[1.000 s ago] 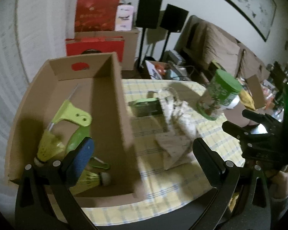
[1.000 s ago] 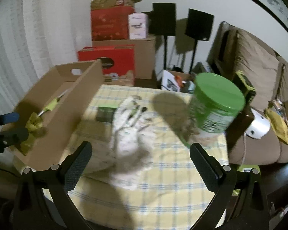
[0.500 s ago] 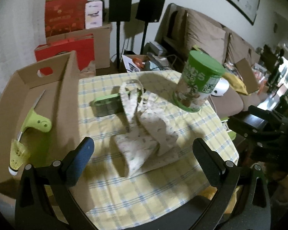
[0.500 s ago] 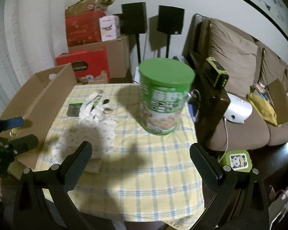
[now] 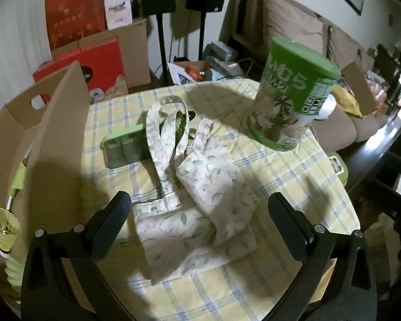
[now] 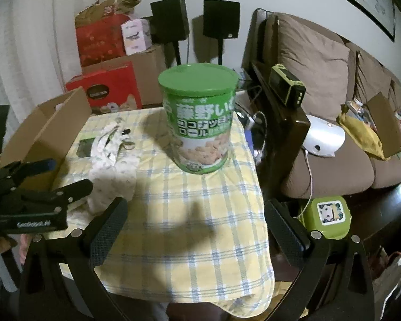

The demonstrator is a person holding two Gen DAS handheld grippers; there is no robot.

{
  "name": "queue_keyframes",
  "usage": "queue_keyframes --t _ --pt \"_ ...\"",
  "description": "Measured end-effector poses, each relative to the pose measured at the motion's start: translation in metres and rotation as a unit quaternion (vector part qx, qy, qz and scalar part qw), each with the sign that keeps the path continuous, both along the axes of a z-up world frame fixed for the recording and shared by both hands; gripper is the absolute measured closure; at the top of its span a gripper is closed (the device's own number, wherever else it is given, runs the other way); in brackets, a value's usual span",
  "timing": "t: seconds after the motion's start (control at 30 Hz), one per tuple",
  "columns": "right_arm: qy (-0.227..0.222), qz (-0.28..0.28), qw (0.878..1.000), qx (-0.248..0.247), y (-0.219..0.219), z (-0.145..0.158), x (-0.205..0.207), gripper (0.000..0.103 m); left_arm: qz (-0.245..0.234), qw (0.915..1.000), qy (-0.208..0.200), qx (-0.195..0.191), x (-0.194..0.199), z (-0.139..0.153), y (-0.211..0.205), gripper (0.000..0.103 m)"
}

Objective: Organize objects
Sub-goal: 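Withdraw both tools from the box toward the white cloth bag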

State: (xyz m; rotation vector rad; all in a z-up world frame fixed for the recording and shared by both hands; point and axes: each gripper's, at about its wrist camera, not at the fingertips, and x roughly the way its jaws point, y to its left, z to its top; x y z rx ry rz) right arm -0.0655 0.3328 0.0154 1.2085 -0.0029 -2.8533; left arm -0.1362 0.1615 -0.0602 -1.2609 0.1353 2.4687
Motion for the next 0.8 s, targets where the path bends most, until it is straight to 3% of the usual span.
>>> queue_keyframes --t 0.23,0.33,0.4,0.47,0.53,0.6,0.67,0.8 --pt "-0.005 -0.002 1.0 -0.008 0.005 -0.008 0.0 0.001 0.003 0.9998 -0.016 -0.015 -0.01 -0.024 0.008 0.002" --pt "-0.011 0.001 1.0 -0.011 0.005 -0.012 -0.001 0.001 0.005 0.9996 -0.016 -0.024 -0.011 -0.031 0.009 0.01" --pt "-0.014 -0.001 1.0 -0.012 0.006 -0.014 -0.001 0.001 0.002 0.9994 -0.022 -0.026 -0.012 -0.034 0.01 0.019" --pt "-0.015 -0.003 1.0 -0.014 0.008 -0.015 -0.001 0.001 -0.003 0.9992 -0.03 -0.026 -0.012 -0.039 0.011 0.043" --pt "-0.015 -0.005 1.0 -0.014 0.009 -0.016 -0.001 0.001 -0.007 0.999 -0.031 -0.032 -0.011 -0.042 0.013 0.048" --pt "-0.017 -0.008 1.0 -0.015 0.011 -0.017 -0.002 0.001 -0.014 0.9991 -0.025 -0.033 -0.008 -0.042 0.013 0.06" --pt "-0.021 -0.009 1.0 -0.016 0.011 -0.019 -0.003 0.001 -0.012 0.9993 -0.021 -0.027 -0.007 -0.039 0.011 0.083" --pt "-0.026 -0.007 1.0 -0.015 0.008 -0.022 -0.004 0.001 -0.02 0.9995 -0.019 -0.016 -0.004 -0.033 0.01 0.094"
